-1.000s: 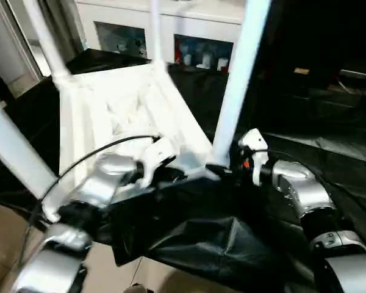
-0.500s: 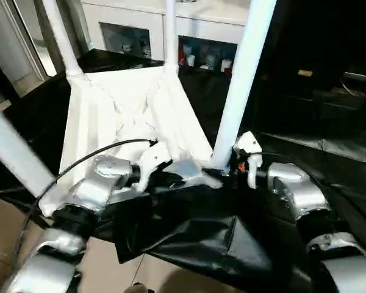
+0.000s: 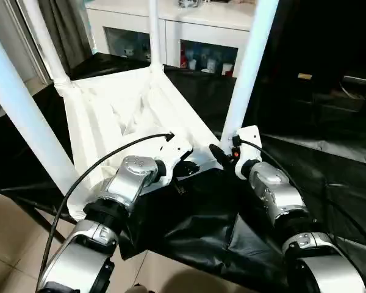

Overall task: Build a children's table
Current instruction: Rotate leg to tighten

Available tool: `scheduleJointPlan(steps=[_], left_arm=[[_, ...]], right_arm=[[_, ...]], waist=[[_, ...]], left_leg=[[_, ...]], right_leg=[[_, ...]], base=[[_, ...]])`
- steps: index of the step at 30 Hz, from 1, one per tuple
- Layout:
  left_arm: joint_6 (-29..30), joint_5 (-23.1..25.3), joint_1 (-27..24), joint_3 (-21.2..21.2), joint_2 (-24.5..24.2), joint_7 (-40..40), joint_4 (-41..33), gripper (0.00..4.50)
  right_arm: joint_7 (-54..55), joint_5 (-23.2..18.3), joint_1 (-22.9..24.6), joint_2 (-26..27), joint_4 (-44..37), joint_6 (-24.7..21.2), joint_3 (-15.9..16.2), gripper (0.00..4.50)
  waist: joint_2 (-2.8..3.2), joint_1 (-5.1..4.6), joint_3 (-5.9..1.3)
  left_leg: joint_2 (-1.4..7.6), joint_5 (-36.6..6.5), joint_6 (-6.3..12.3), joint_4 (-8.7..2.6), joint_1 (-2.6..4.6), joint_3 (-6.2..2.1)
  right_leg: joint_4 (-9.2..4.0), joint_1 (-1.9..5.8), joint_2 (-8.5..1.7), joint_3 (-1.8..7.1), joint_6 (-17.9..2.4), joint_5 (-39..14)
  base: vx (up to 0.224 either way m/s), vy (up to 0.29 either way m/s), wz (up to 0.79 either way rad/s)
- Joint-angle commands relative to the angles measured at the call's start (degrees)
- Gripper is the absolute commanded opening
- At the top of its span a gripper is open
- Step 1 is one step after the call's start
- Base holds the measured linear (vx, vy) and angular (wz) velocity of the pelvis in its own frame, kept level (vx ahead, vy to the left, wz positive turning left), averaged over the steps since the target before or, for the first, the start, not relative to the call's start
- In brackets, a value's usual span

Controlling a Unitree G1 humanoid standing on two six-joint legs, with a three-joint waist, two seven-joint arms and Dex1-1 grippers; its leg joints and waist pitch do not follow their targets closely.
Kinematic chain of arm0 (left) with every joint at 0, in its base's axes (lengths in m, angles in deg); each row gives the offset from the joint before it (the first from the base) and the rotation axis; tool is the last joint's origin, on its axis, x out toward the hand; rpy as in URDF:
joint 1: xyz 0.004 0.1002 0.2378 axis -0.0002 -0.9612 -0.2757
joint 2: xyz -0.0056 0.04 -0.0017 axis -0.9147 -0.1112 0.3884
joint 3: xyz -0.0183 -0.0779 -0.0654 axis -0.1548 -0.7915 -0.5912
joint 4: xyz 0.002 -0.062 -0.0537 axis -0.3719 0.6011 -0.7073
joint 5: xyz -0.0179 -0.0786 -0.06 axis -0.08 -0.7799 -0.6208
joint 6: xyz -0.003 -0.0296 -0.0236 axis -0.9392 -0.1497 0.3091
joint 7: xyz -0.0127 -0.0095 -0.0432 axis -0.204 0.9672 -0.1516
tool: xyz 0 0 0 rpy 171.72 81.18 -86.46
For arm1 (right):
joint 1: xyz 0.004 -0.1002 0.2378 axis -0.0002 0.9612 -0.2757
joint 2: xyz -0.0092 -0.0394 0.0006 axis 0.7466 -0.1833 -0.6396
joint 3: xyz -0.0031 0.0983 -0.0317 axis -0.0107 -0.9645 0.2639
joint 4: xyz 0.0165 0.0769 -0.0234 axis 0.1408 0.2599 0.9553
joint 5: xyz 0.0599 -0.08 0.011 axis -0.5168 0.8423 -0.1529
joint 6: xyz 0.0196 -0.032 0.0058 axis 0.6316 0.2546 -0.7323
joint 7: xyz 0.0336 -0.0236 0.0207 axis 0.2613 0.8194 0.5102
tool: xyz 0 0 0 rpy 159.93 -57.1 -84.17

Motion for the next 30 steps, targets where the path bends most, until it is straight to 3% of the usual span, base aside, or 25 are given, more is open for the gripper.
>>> scheduleJointPlan(steps=[1, 2, 5, 6, 9, 14, 17, 18, 23, 28, 30], left_arm=[[-1.1, -2.2, 1.5, 0.4, 3.1, 1.5, -0.9, 0.0], [-1.0, -2.4, 1.0, 0.8, 2.3, -0.3, -1.7, 0.0], [-0.3, -2.9, -0.4, 1.6, 0.1, -5.2, -4.2, 0.0], [-0.2, -3.0, -0.9, 1.9, -0.8, -6.9, -5.0, 0.0], [-0.9, -3.4, -2.5, 2.9, -4.4, -13.4, -6.9, 0.0], [0.4, -5.3, -3.9, 3.2, -7.6, -20.3, -9.9, 0.0], [0.8, -5.7, -4.2, 3.3, -8.8, -21.7, -10.9, 0.0], [1.0, -5.8, -4.4, 3.2, -9.1, -22.2, -11.2, 0.0], [0.9, -5.8, -4.3, 3.1, -9.8, -23.2, -11.2, 0.0], [-0.2, -3.9, -3.2, 2.1, -8.6, -17.3, -8.9, 0.0], [-0.5, -3.0, -2.0, 0.7, -6.3, -11.1, -6.5, 0.0]], right_arm=[[-12.5, -0.9, 1.2, 4.7, -2.0, -2.1, 8.4, 3.62], [-15.2, -0.7, 1.7, 3.2, -3.5, -2.2, 9.4, 3.85], [-22.3, -1.6, 3.1, -0.9, -7.2, -2.5, 11.0, 3.85], [-24.7, -2.2, 3.5, -2.3, -8.3, -2.8, 11.1, 3.85], [-32.0, -3.2, 3.9, -6.9, -9.8, -3.1, 11.4, 3.85], [-37.9, -2.5, 3.6, -10.7, -9.7, -3.7, 11.4, 3.55], [-39.3, -2.5, 3.4, -11.6, -10.0, -4.0, 11.3, 3.25], [-39.8, -2.8, 3.4, -11.9, -10.2, -4.3, 11.5, 3.17], [-40.4, -3.2, 3.2, -11.8, -10.1, -4.5, 11.3, 2.82], [-35.3, -2.2, 4.8, -9.3, -10.3, -5.7, 10.9, 2.75], [-25.4, 0.6, 4.9, -6.5, -7.4, -4.9, 10.2, 2.74]], waist=[[-0.53, -0.32, -3.37], [-0.5, -0.28, -3.46], [-0.75, 0.0, -3.82], [-0.7, -0.05, -4.01], [-0.64, 0.3, -4.07], [-0.17, 0.17, -3.97], [-0.21, 0.14, -3.86], [0.13, 0.16, -3.85], [-0.08, 0.12, -3.86], [-0.03, 0.13, -3.9], [-0.1, -0.1, -3.62]], left_leg=[[2.17, -14.7, 0.21, -4.76, 1.17, -1.38], [2.23, -13.7, 0.62, -4.63, 1.14, -1.3], [2.2, -9.5, 2.14, -4.19, 0.7, -1.25], [2.18, -6.3, 3.64, -3.81, 0.46, -1.11], [2.27, -5.0, 5.29, -3.46, 0.43, -0.95], [2.49, -6.8, 4.3, -3.58, 0.75, -0.88], [2.59, -7.8, 3.74, -3.67, 0.81, -0.83], [2.57, -8.1, 3.45, -3.72, 0.9, -0.9], [2.52, -8.7, 2.48, -3.8, 0.94, -0.91], [2.45, -8.2, 2.67, -3.71, 0.92, -0.89], [2.42, -10.3, 1.56, -4.02, 1.06, -0.98]], right_leg=[[-5.29, 1.84, -4.01, 1.84, -9.8, -14.0], [-5.12, 1.78, -4.14, 1.93, -10.2, -12.4], [-4.39, 2.45, -4.11, 1.78, -11.1, -6.2], [-3.62, 2.45, -3.93, 1.67, -12.6, 0.3], [-3.25, 2.66, -3.77, 1.44, -14.4, 3.5], [-3.38, 2.51, -3.79, 1.39, -15.5, 1.6], [-3.44, 2.44, -3.72, 1.43, -15.8, 0.4], [-3.5, 2.42, -3.73, 1.42, -15.7, -0.3], [-3.59, 2.44, -3.77, 1.48, -15.4, -1.3], [-3.5, 2.44, -3.74, 1.47, -15.6, 0.2], [-4.0, 2.25, -3.87, 1.55, -14.8, -4.1]], base=[[0.0, 0.0, 0.0], [0.0, 0.0, 0.0], [0.0, 0.0, 0.0], [0.0, 0.0, 0.0], [0.0, 0.0, 0.0], [0.0, 0.0, 0.0], [0.0, 0.0, 0.0], [0.0, 0.0, 0.0], [0.0, 0.0, 0.0], [0.0, 0.0, 0.0], [0.0, 0.0, 0.0]])
